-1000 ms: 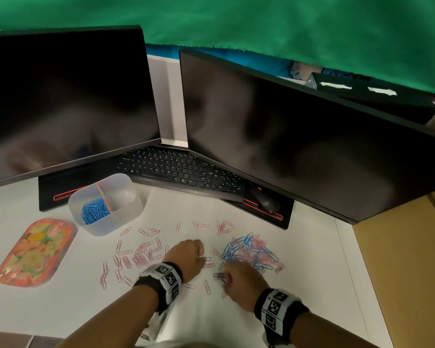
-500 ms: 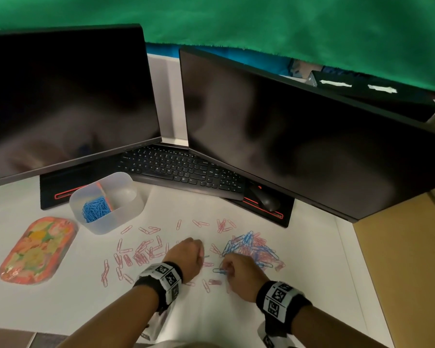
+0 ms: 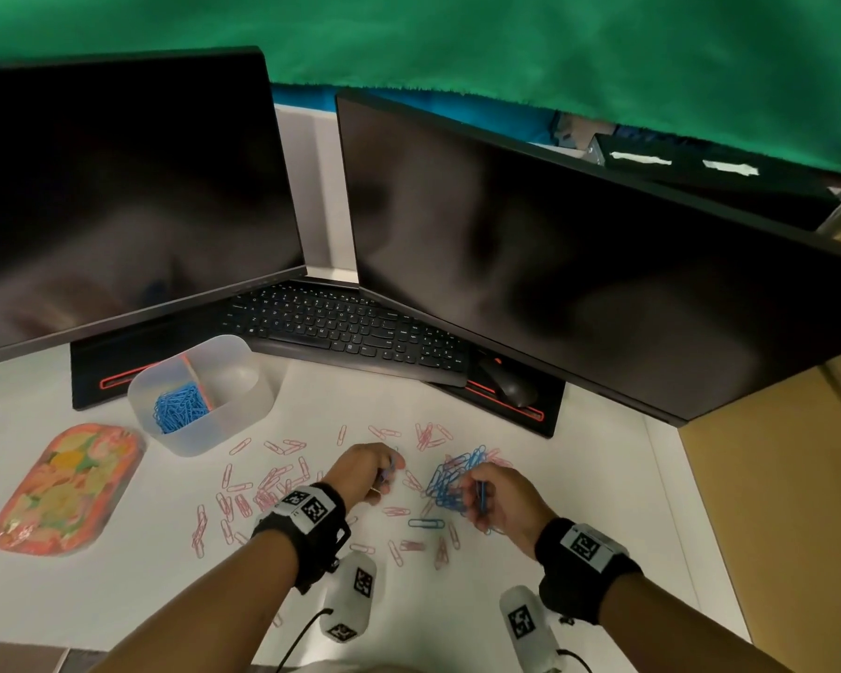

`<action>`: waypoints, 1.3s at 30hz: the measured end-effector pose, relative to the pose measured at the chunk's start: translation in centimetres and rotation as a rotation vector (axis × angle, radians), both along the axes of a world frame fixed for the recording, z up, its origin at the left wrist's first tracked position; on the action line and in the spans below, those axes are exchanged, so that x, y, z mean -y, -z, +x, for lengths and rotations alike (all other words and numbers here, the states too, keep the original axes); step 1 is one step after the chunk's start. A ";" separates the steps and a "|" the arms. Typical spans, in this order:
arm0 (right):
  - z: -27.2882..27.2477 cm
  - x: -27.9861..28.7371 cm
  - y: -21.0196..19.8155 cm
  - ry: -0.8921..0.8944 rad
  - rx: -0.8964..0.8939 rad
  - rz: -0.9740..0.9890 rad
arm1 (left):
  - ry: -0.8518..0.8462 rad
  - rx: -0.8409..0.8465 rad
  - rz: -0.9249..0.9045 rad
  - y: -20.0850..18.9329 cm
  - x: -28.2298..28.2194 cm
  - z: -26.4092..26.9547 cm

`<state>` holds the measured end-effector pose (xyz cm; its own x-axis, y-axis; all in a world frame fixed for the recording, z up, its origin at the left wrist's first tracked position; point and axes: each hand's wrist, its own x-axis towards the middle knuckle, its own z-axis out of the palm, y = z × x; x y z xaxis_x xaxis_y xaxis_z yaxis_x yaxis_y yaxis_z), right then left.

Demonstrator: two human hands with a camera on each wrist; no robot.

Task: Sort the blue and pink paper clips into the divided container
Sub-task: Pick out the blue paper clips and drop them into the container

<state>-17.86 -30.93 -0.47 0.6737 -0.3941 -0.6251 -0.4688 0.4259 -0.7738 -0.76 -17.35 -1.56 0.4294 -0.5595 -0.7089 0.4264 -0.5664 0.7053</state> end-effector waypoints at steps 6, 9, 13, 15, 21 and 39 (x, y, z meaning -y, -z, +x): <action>-0.9 0.8 0.0 0.035 -0.039 -0.072 | -0.025 -0.149 -0.031 -0.2 0.3 -0.9; -1.5 1.3 0.1 0.084 -0.076 -0.110 | 0.193 0.093 0.023 -0.2 0.4 -1.5; -2.0 2.0 0.9 0.000 -0.191 -0.415 | 0.467 0.449 0.075 0.0 0.2 -3.2; -2.9 1.9 1.3 -0.088 -0.248 -0.615 | 0.534 0.491 0.077 0.1 0.3 -4.1; -5.4 0.0 2.5 -0.266 -0.146 -0.954 | 0.888 0.840 0.161 0.7 0.1 -5.1; -5.1 -1.3 3.3 -0.446 -0.198 -1.072 | 1.037 1.043 0.215 1.0 -1.1 -4.8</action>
<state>-22.94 -29.65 -3.80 0.8132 -0.5358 -0.2272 -0.5642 -0.6300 -0.5336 -5.51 -16.24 -2.60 0.2685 -0.8535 -0.4466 -0.8552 -0.4245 0.2972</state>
